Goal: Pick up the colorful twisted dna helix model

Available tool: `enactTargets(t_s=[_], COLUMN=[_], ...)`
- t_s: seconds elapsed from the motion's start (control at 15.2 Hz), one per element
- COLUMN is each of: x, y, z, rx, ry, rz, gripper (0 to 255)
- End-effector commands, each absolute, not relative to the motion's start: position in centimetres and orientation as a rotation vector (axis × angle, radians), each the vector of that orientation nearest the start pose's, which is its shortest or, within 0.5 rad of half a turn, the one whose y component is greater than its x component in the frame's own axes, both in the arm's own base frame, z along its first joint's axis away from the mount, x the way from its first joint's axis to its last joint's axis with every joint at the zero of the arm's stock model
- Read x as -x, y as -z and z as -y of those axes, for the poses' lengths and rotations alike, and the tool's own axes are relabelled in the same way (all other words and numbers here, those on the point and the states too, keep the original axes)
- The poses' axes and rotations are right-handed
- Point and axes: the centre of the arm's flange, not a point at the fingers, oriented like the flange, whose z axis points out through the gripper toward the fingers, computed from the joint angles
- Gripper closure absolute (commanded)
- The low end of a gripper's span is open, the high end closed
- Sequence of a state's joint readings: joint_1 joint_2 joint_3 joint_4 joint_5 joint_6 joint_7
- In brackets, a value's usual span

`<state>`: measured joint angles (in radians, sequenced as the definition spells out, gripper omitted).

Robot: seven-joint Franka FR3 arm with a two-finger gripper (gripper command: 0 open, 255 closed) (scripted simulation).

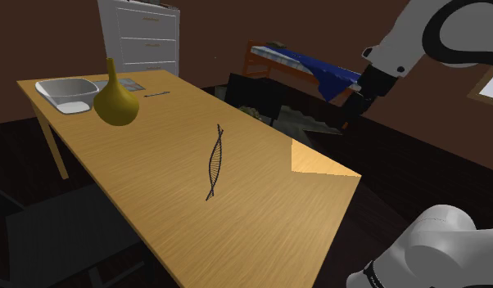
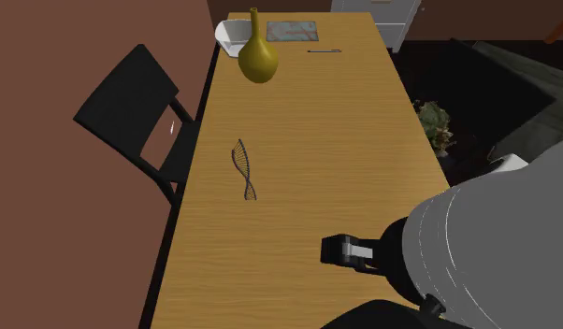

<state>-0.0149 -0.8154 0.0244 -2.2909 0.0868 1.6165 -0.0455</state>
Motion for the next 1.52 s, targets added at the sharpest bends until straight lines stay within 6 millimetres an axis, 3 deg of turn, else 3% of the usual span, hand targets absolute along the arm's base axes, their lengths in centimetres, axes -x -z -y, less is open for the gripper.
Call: enactTargets(t_s=[0.0, 0.73, 1.45], x=[-30.3, -40.5, -50.2], y=[-63.5, -62.7, -60.3], z=[-1.5, -13.8, -26.3], rx=[3.067, 3.165, 3.261], ry=[0.219, 0.163, 0.102], rz=[0.078, 0.134, 0.193], gripper=[0, 0, 0])
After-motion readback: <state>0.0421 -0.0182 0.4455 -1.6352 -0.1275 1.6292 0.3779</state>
